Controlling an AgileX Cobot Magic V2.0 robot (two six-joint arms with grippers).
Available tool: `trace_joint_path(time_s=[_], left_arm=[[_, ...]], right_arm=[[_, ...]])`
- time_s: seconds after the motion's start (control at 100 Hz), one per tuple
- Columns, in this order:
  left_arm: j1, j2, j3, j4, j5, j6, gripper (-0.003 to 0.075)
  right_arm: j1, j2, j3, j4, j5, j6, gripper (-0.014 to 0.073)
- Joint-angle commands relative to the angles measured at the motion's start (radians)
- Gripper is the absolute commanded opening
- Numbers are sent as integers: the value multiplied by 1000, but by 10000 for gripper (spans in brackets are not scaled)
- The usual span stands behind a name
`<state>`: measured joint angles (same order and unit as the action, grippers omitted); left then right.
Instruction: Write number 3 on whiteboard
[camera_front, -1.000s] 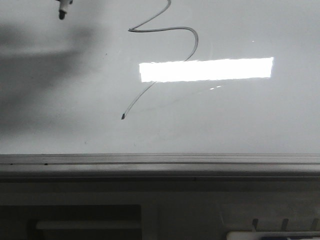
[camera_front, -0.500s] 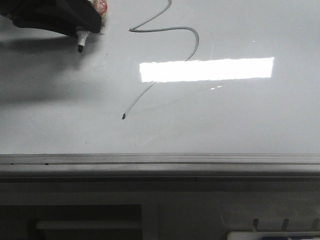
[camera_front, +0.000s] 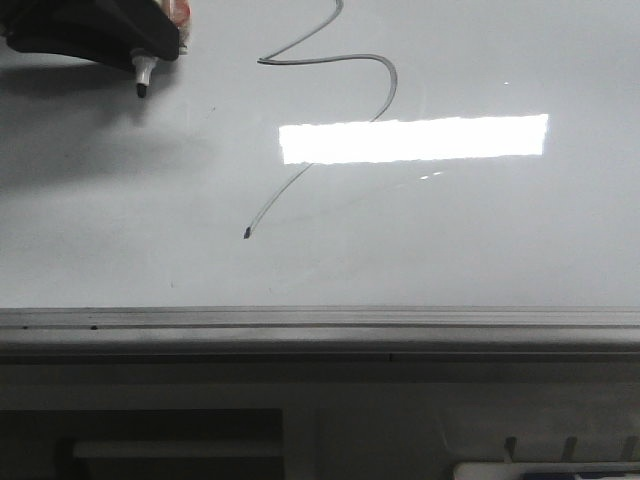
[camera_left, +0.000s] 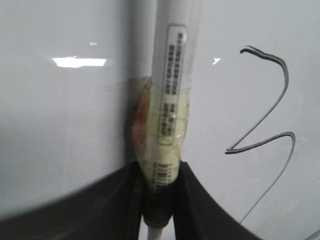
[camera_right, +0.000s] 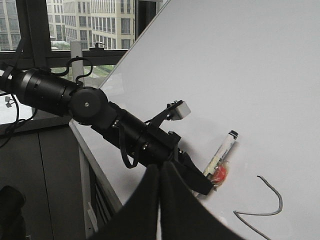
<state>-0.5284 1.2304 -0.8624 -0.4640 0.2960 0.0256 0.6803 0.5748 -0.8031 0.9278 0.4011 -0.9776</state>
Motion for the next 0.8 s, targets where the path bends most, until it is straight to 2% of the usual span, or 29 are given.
trace_joint_path(time_s=[0.0,0.29,0.56,0.79], left_arm=[[18,-12,-27,24,-82,0,-21],[18,19,-27,24,-80,0,-11],[18,38,-27,24,-81,0,197],[18,40,-27,24,-81,0,214]], right_arm=[[-8,5,-22,29,-56,0,-49],[-8,5,-20,29,-53,0,-49],[-8,5,-20,29,-53,0,-49],[-8,5,-20,29,-53,0,-49]])
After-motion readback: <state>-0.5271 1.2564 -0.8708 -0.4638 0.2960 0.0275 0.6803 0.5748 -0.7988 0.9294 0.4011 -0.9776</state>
